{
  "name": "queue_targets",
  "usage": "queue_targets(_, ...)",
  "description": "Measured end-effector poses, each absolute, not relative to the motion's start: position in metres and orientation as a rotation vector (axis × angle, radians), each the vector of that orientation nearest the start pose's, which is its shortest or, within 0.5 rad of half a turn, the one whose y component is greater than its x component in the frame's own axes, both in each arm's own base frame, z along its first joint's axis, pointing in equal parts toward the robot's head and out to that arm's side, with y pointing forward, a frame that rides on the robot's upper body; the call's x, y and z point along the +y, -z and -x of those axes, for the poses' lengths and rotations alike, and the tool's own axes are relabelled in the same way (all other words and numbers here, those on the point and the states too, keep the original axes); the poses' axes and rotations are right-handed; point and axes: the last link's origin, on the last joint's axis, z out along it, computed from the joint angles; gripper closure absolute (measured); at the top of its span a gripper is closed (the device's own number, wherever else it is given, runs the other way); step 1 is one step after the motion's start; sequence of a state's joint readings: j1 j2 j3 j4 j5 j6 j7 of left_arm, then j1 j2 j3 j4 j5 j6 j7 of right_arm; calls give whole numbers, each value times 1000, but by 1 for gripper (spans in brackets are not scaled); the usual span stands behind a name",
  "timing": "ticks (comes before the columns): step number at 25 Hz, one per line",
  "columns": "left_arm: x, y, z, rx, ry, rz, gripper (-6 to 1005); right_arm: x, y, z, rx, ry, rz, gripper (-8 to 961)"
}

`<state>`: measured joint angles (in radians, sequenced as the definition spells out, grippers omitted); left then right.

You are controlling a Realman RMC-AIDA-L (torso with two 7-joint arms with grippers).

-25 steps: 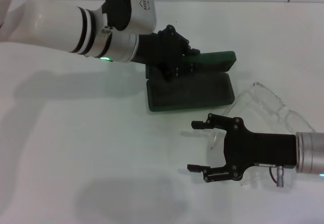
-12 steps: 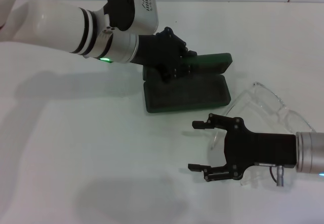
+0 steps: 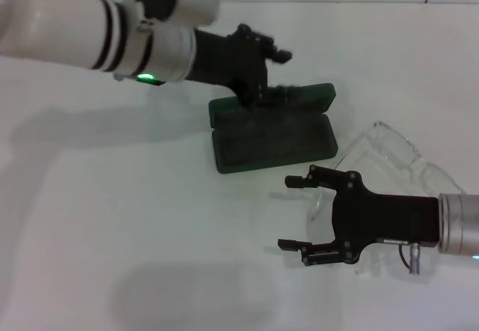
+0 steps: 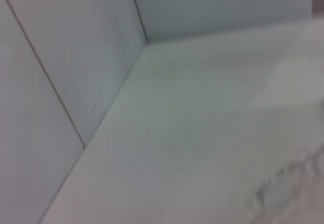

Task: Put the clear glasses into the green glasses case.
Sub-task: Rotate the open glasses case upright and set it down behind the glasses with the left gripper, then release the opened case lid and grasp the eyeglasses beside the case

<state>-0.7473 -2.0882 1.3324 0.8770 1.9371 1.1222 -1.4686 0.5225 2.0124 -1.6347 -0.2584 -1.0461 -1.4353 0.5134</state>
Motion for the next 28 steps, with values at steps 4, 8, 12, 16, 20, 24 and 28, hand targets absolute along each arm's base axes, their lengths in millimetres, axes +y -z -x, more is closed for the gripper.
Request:
queue_targets(4, 379, 34, 141, -23, 556, 2773, 465, 285, 67, -250, -144, -877, 2732, 128)
queue_targets(8, 365, 24, 158, -106, 730, 2690, 466, 296, 32, -250, -10, -963, 2673, 128)
queue_targets(12, 335, 12, 218, -203, 956, 2380, 466, 301, 1, -247, 102, -931, 2705, 129)
queue_targets(16, 325, 10, 240, -268, 994, 2296, 465, 313, -40, -223, 283, -634, 2679, 129)
queue_targets(20, 318, 14, 255, -312, 990, 2265, 466, 318, -62, -209, 446, -424, 2633, 129)
queue_targets(24, 316, 19, 259, -339, 983, 2273, 466, 323, -83, -190, 628, -216, 2622, 128)
queue_targets(28, 318, 22, 258, -342, 982, 2289, 467, 328, -94, -193, 764, -28, 2520, 129)
